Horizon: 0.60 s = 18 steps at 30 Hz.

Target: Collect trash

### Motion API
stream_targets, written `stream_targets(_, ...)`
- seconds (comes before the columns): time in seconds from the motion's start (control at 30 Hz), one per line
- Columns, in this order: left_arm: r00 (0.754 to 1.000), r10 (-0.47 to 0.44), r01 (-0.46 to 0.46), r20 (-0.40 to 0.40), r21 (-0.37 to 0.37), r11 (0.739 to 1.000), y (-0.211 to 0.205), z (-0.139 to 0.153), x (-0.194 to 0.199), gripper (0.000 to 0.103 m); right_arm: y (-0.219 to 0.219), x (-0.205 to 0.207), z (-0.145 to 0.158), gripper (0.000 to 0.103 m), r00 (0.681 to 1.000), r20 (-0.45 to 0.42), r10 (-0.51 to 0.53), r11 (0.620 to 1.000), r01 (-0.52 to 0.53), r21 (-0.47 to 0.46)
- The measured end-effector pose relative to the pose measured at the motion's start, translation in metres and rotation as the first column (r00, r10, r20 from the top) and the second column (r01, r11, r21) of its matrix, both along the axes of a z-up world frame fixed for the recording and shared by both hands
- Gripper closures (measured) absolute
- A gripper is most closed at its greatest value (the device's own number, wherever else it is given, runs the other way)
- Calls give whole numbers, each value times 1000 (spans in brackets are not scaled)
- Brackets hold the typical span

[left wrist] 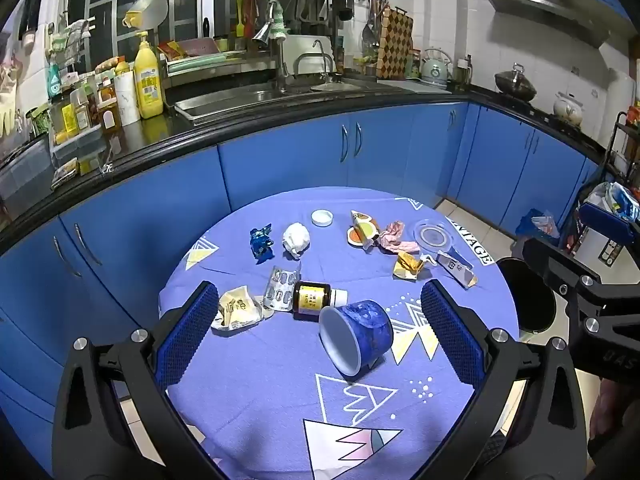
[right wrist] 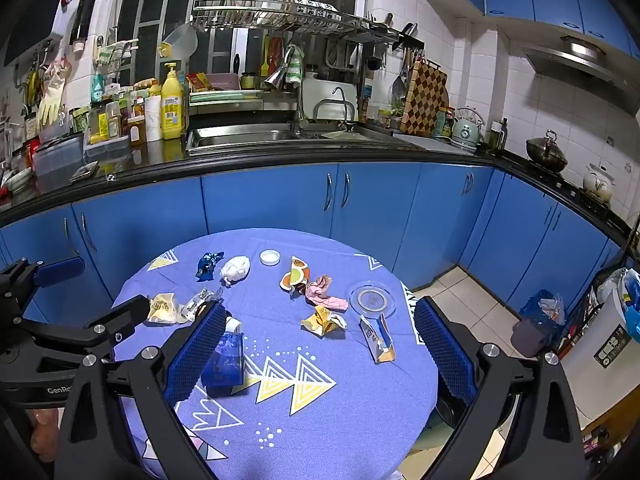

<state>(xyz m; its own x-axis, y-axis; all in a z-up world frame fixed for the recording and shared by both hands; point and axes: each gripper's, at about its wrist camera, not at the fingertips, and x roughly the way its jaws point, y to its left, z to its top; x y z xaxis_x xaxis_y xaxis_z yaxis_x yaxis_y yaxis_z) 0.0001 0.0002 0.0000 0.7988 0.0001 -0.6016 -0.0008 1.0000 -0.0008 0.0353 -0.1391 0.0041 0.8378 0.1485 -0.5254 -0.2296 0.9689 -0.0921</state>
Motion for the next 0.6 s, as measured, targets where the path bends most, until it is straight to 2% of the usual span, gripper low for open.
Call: stream_targets(0.6,1000,-1,1,-1,-3,1000,0,0,0,3,0,0,0,10,1000,2,0,1000,0,2)
